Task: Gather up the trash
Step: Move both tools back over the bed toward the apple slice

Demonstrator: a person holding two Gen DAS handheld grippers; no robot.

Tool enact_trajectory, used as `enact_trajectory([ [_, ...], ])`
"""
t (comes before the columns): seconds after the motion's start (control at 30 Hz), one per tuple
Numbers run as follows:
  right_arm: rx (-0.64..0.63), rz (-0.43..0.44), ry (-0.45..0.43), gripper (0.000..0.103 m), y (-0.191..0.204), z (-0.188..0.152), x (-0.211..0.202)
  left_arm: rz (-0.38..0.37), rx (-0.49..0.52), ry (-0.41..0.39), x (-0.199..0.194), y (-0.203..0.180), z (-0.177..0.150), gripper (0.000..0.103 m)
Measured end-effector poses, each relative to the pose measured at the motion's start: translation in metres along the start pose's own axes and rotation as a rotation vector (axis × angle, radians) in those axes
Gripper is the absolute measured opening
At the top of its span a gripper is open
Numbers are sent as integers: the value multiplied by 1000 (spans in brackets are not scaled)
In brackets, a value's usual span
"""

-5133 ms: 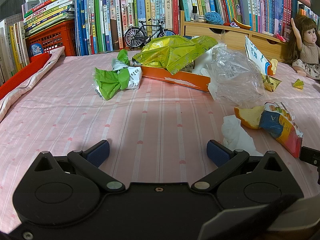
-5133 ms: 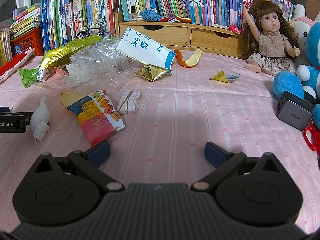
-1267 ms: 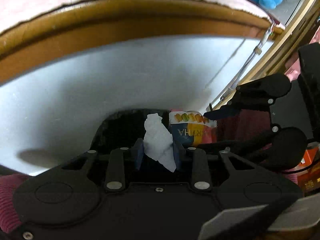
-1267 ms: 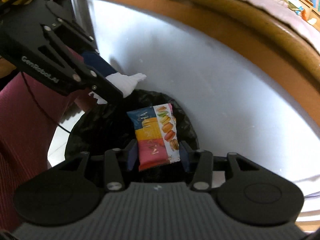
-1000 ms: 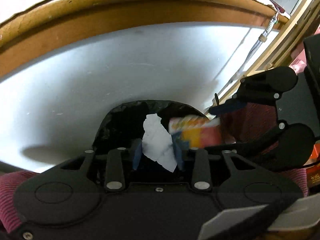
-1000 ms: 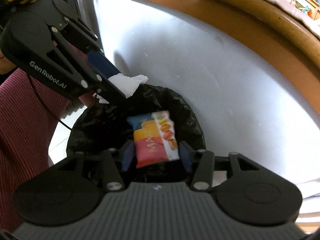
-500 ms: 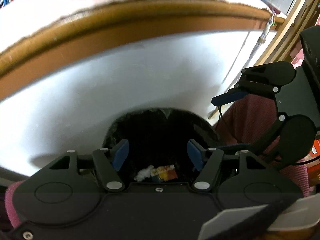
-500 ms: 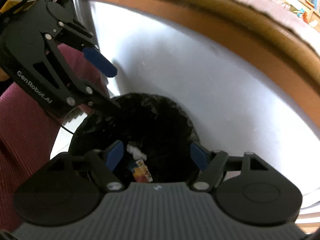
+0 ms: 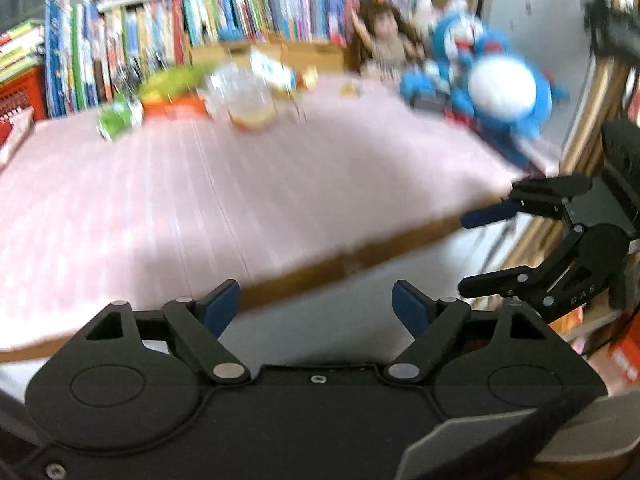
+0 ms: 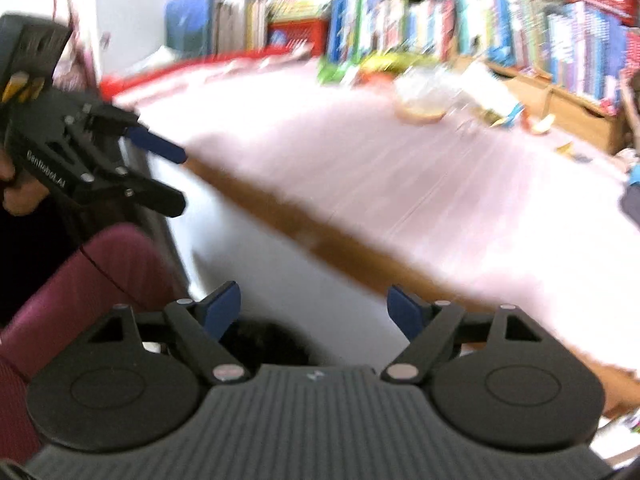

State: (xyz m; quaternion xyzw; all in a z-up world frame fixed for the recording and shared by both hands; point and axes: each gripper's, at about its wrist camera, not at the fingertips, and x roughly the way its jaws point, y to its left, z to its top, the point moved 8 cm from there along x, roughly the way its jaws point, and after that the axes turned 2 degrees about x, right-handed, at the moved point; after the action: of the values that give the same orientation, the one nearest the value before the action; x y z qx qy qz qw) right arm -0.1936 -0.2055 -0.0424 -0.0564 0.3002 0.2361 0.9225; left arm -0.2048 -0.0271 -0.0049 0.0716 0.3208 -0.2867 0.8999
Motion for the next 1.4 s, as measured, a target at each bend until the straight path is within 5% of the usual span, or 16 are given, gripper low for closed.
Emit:
enact_trajectory([
  [0.3,97,-256,-167,88,-69,73,2,129,-133,-147,21,55,82,90],
  [0.43,145,-313,-166,82,-91,90,21,112,-232,-145,61,78,110,90],
  [0.57,210,-392,-99,65,-112,100,54,128,-376,-86,112,99,125,88],
  [0.77,303,-359,-73,60,-132,114,98,125,-496,-85,170,113,146,76],
  [1.07,294,-333,-35,56,-141,128,143,166,-518,-50,229,121,163,49],
  [1.4,289,-327,2,53,-144,133,178,153,-568,-39,256,126,163,39],
])
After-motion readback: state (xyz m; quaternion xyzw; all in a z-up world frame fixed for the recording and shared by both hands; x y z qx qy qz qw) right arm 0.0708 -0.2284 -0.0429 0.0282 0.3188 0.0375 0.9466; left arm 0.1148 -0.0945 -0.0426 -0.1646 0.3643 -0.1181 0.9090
